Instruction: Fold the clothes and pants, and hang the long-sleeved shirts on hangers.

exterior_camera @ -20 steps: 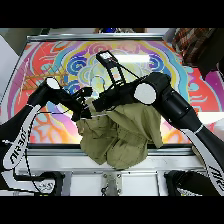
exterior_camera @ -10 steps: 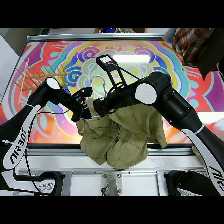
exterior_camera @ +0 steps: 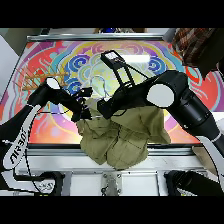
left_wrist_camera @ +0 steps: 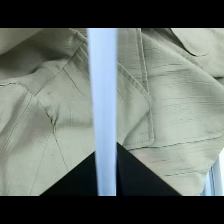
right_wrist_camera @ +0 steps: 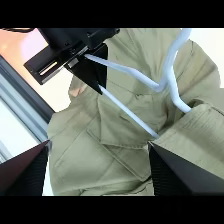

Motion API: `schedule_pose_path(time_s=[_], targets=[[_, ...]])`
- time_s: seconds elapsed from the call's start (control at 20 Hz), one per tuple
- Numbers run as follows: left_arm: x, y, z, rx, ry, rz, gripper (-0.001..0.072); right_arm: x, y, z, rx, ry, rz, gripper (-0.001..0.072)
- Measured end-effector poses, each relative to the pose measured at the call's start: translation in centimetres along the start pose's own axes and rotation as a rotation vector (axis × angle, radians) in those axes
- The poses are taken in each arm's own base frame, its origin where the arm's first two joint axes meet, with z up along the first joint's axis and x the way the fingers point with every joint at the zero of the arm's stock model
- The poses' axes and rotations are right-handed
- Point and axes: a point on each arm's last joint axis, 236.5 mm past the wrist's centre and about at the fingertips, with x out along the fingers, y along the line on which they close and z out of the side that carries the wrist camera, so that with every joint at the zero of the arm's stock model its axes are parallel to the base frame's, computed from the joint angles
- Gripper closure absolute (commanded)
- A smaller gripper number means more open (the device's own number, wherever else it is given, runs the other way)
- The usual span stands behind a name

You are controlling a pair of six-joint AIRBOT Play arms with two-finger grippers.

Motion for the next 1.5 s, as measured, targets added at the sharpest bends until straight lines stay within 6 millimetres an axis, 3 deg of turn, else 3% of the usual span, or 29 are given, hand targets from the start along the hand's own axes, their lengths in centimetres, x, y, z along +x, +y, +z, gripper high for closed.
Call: schedule_pose_path(time_s=[0.2,0.35,0.65,1.05,1.35,1.5], targets=[[0.0,-0.2,0.0,0.002,0.000,-0.007,0.0694,-1.8,-0.2,0.7,-0.081,-0.041,0.000,0.0055],[0.0,-0.3,0.0,0.002,0.000,-0.013,0.0695,-3.9,-1.6,1.0,-0.136,-0.069,-0.006,0.0055],[0.0,-1.0,0.0,0.002,0.001,-0.041,0.0695,-8.7,-8.2,-0.2,-0.059,-0.117,0.082,0.0055],[-0.1,-1.7,0.0,0.002,0.002,-0.071,0.0694,-14.0,-17.2,-0.9,0.069,-0.326,0.122,0.0056],[-0.1,-1.8,0.0,0.002,0.002,-0.074,0.0695,-14.2,-19.0,-5.7,-0.128,-0.418,0.246,0.0055],[-0.1,-1.8,0.0,0.002,0.002,-0.075,0.0694,-13.0,-20.6,-8.8,-0.170,-0.469,0.258,0.0054]])
